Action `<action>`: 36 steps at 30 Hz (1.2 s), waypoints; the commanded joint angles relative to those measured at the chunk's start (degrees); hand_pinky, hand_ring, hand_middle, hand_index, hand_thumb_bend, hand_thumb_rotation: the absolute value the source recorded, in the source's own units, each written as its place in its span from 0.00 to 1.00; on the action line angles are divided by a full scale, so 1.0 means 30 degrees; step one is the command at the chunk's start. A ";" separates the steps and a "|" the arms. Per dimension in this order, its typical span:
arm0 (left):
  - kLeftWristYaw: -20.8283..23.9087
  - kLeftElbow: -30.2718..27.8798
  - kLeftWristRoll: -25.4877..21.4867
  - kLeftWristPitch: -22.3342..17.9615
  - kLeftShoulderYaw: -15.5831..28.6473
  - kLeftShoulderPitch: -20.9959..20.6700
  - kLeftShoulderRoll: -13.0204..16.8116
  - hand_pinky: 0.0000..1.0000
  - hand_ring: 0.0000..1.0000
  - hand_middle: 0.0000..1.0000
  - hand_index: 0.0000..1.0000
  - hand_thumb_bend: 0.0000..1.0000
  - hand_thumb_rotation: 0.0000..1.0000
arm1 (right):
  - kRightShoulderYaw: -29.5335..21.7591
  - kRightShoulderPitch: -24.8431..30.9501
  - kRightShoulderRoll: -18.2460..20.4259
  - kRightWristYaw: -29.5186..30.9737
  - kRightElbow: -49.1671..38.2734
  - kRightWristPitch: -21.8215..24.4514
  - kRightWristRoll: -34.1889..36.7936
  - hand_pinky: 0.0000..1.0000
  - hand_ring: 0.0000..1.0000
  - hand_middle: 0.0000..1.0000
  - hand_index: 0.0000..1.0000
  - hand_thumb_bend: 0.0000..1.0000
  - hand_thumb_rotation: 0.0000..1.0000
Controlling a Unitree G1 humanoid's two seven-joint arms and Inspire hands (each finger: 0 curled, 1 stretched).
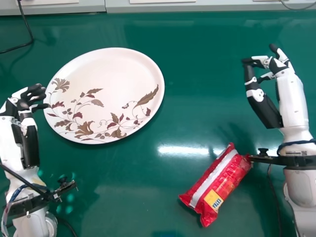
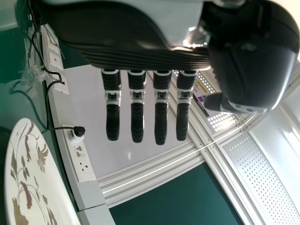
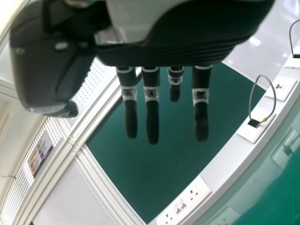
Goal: Pick up biscuit and place it in the plate
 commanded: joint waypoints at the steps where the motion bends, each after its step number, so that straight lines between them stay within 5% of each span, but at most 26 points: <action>1: -0.0158 0.1576 -0.0075 -0.0166 0.0080 0.0901 -0.0086 0.57 0.67 0.70 0.70 0.22 0.18 | -0.0457 0.0494 -0.0302 0.0199 -0.0670 0.0097 -0.0029 0.45 0.55 0.64 0.68 0.66 0.13; 5: -0.0269 0.1660 -0.0169 -0.0277 0.0160 0.0985 0.0015 0.56 0.67 0.70 0.70 0.24 0.20 | -0.1002 0.0564 -0.0639 0.0381 -0.0675 0.0081 -0.0046 0.46 0.55 0.65 0.69 0.66 0.16; 11: -0.0365 0.1569 -0.0001 -0.0063 0.0264 0.1046 0.0200 0.54 0.66 0.69 0.70 0.24 0.19 | -0.1487 0.0826 -0.0662 0.2078 -0.2545 0.2401 0.0441 0.50 0.60 0.67 0.69 0.67 0.11; 16: -0.0376 0.1782 -0.0238 -0.0136 0.0387 0.0855 0.0317 0.54 0.66 0.68 0.69 0.27 0.30 | -0.1776 0.1016 -0.0629 0.2773 -0.3729 0.3654 0.0239 0.49 0.60 0.66 0.68 0.67 0.07; 19: -0.0368 0.1876 -0.0224 -0.0343 0.0498 0.0751 0.0468 0.53 0.65 0.68 0.69 0.24 0.24 | -0.1906 0.1257 -0.1195 0.3872 -0.4100 0.3632 0.0873 0.49 0.60 0.67 0.69 0.67 0.07; 24: -0.0438 0.1579 -0.0113 -0.0248 0.0654 0.0849 0.0522 0.50 0.64 0.67 0.68 0.22 0.19 | -0.2259 0.1607 -0.3604 0.6863 -0.3761 0.2115 0.2826 0.52 0.64 0.72 0.75 0.69 0.13; 28: -0.0616 0.1577 -0.0327 -0.0351 0.0701 0.0838 0.0614 0.50 0.63 0.67 0.68 0.21 0.15 | -0.2541 0.1429 -0.5890 0.9395 -0.3754 0.1429 0.3978 0.49 0.61 0.74 0.78 0.81 0.19; 32: -0.0901 0.1311 -0.0567 -0.0131 0.0636 0.0948 0.0559 0.53 0.65 0.68 0.69 0.22 0.16 | -0.2518 0.0896 -0.8564 1.1789 -0.3295 -0.0082 0.4307 0.54 0.66 0.75 0.80 0.86 0.32; 36: -0.0986 0.1131 -0.0520 -0.0015 0.0700 0.1181 0.0441 0.56 0.68 0.70 0.71 0.22 0.16 | -0.2163 0.0475 -1.0203 1.4078 -0.3617 -0.0135 0.5397 0.58 0.72 0.80 0.82 0.93 0.30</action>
